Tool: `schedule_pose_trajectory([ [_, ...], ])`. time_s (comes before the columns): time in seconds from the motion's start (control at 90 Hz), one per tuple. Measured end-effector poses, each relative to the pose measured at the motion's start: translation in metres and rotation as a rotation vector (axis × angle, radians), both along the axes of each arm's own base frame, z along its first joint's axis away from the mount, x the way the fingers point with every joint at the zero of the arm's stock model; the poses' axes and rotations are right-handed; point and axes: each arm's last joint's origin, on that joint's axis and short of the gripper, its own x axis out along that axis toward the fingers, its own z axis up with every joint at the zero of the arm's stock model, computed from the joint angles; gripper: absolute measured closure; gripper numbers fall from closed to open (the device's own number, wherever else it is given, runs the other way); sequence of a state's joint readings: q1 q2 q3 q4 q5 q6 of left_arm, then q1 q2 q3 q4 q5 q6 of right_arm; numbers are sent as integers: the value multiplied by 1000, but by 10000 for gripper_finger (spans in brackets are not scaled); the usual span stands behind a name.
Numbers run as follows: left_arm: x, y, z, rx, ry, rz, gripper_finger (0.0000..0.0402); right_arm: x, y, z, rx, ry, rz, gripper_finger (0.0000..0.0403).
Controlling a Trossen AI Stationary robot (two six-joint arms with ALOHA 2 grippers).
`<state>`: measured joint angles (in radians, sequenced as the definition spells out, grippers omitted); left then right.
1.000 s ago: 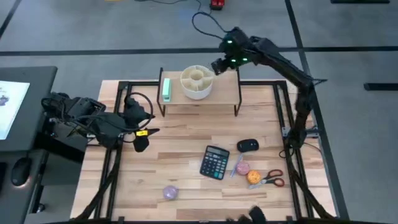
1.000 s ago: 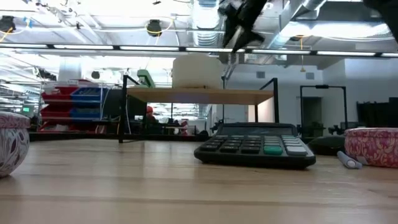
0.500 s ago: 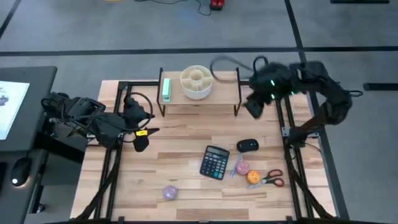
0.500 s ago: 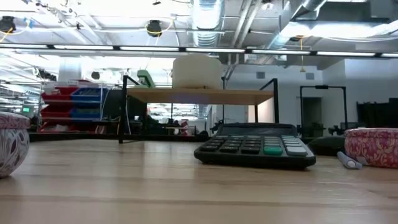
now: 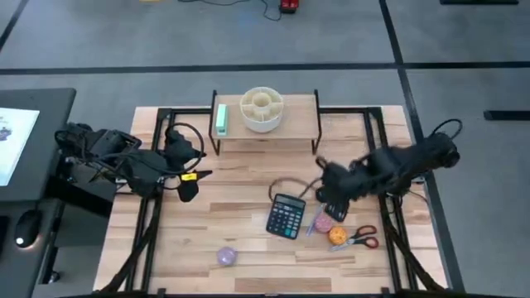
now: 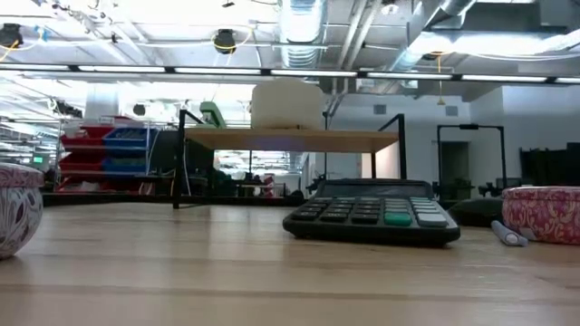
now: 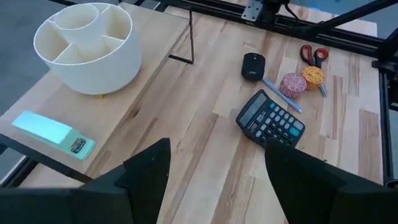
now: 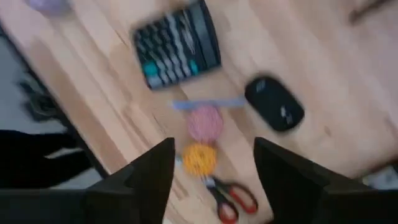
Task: Stock shelves
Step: Put the orange scented candle on the shelf
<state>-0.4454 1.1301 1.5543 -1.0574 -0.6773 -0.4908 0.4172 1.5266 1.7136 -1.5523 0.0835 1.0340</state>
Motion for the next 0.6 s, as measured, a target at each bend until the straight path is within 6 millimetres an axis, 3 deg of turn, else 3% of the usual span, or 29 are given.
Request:
schedule_pose_trajectory([
  [0.333,0,-1,0,-13,8,-22,164,-10,39,-87,75,186,-71,60],
  [0.6,0,-1,0,-13,8,-22,164,-11,41,-136,132,195,-144,10],
])
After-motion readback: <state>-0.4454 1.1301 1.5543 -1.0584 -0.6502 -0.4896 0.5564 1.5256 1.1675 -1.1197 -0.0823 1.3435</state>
